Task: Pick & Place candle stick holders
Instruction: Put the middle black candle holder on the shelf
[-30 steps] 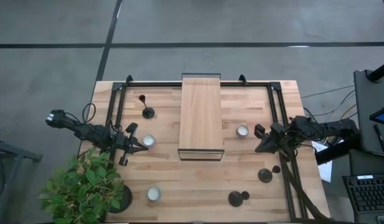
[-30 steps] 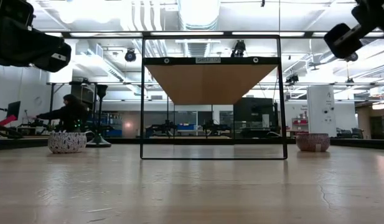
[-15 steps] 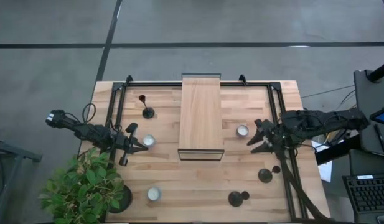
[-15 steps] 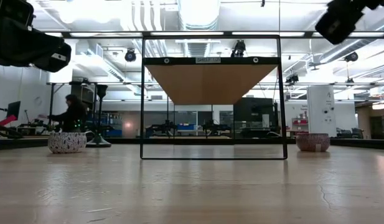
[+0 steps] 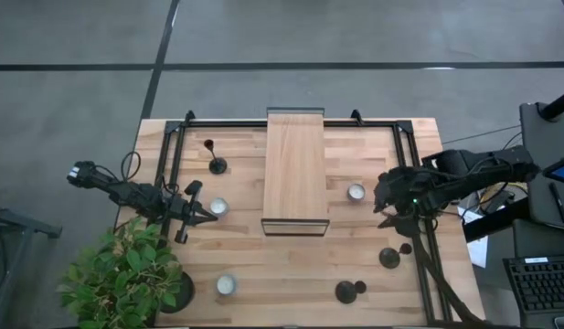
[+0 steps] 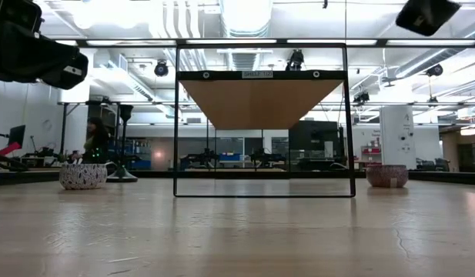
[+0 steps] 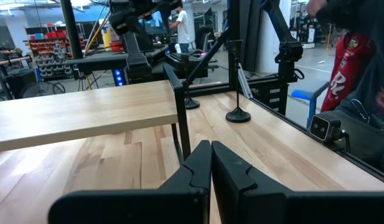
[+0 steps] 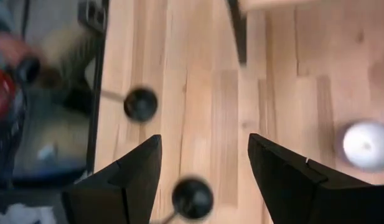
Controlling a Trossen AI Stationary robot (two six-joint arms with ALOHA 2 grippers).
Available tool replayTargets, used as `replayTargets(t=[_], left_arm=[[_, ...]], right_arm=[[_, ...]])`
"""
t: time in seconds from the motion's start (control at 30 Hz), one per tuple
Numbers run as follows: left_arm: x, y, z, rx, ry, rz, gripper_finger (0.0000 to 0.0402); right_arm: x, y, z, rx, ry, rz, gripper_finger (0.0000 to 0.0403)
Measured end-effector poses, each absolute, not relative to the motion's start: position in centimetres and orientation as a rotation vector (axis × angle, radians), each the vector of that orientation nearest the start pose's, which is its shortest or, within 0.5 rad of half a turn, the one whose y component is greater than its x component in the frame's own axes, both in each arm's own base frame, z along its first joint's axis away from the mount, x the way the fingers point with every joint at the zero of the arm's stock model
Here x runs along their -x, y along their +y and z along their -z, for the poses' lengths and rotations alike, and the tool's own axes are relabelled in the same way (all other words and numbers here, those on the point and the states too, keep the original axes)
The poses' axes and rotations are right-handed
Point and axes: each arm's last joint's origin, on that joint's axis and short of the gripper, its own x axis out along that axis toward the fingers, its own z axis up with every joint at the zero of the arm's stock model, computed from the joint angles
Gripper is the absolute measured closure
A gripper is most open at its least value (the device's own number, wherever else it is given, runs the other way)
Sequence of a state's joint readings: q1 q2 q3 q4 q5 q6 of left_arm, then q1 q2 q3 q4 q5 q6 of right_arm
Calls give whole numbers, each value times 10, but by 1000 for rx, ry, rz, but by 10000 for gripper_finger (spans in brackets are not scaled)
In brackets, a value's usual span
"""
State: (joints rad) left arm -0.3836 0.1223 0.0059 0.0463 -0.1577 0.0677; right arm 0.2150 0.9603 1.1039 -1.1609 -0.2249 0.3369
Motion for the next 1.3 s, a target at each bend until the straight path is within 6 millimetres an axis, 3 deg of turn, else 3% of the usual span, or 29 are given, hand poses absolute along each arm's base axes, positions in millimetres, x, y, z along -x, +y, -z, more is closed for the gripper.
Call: replayTargets(t=[0.4,0.87,1.3], left_arm=[[-98,-35,-160,-86,61,228,392],[-98,-35,-160,-86,61,228,392],[-98,-35,-160,-87,62,228,392]], right_arm=[[-141,89,-325,-175,1321,-249,163],[-145,136,-300,-286,1502,-41,163],[-141,145,-289,-201,1603,23,163]])
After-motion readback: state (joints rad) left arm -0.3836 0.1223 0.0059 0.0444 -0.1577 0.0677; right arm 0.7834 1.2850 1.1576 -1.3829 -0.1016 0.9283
